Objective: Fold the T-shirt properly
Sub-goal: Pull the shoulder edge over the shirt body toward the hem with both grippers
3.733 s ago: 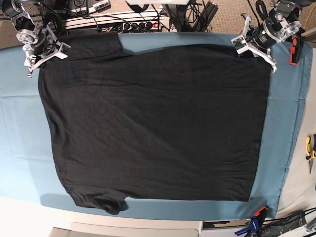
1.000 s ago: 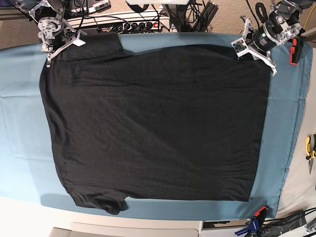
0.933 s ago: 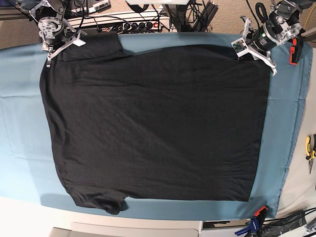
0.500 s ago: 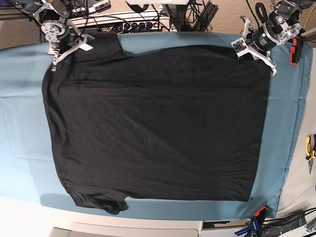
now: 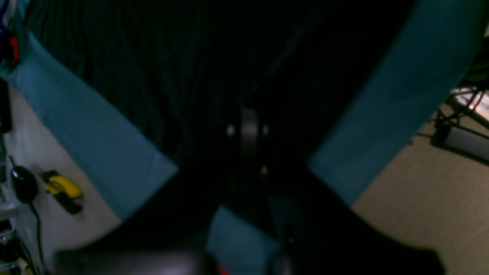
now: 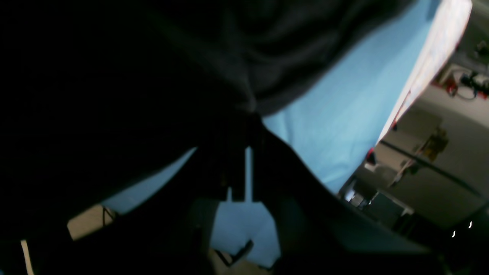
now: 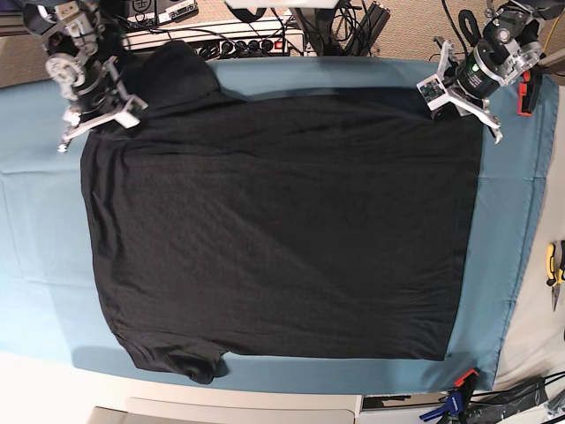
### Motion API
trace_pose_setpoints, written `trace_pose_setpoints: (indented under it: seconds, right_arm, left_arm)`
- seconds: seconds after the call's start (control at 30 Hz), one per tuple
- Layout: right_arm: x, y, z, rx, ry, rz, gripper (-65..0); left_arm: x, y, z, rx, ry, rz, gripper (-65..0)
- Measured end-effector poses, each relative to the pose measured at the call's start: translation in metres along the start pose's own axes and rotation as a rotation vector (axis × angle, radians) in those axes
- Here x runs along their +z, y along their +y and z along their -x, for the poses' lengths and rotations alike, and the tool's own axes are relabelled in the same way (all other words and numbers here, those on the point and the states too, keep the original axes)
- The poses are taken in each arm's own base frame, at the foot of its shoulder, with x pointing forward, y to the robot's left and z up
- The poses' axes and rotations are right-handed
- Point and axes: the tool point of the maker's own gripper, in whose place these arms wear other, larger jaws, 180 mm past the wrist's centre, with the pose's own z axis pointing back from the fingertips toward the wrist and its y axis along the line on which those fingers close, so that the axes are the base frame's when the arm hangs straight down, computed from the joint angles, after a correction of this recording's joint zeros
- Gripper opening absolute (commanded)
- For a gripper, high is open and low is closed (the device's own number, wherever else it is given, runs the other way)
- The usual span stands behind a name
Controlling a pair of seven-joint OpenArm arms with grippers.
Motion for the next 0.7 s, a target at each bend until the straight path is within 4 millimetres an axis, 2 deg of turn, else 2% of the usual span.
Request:
trace_pose_setpoints:
  seconds: [0.07, 0.17, 0.3, 0.4, 0.57, 0.7]
  right_arm:
    - [0.000, -0.012, 0.006, -0.024, 0.006, 0.025, -65.0]
    - [0.000, -0.019, 0.008, -0.040, 0.004, 0.041, -65.0]
    - [-0.002, -0.023, -0.001, -0.087, -0.031, 0.033, -65.0]
    - [-0.004, -0.032, -0.011, -0.131, -0.060, 0.051, -65.0]
    - [-0.008, -0.047, -0.036, -0.245, -0.137, 0.083, -65.0]
    - [-0.029, -0.046, -0.036, -0.322, -0.132, 0.050, -65.0]
  left_arm:
    - [-0.002, 0.006, -0.003, -0.005, -0.006, -0.014, -65.0]
    - [-0.003, 0.022, -0.007, -0.032, -0.017, -0.046, -65.0]
    - [-0.004, 0.049, -0.010, -0.086, -0.024, -0.091, -65.0]
    - [-0.003, 0.062, -0.013, -0.115, -0.027, -0.112, -65.0]
    - [-0.004, 0.071, -0.024, -0.066, -0.073, -0.114, -65.0]
    - [-0.005, 0.077, -0.029, -0.082, -0.085, -0.121, -65.0]
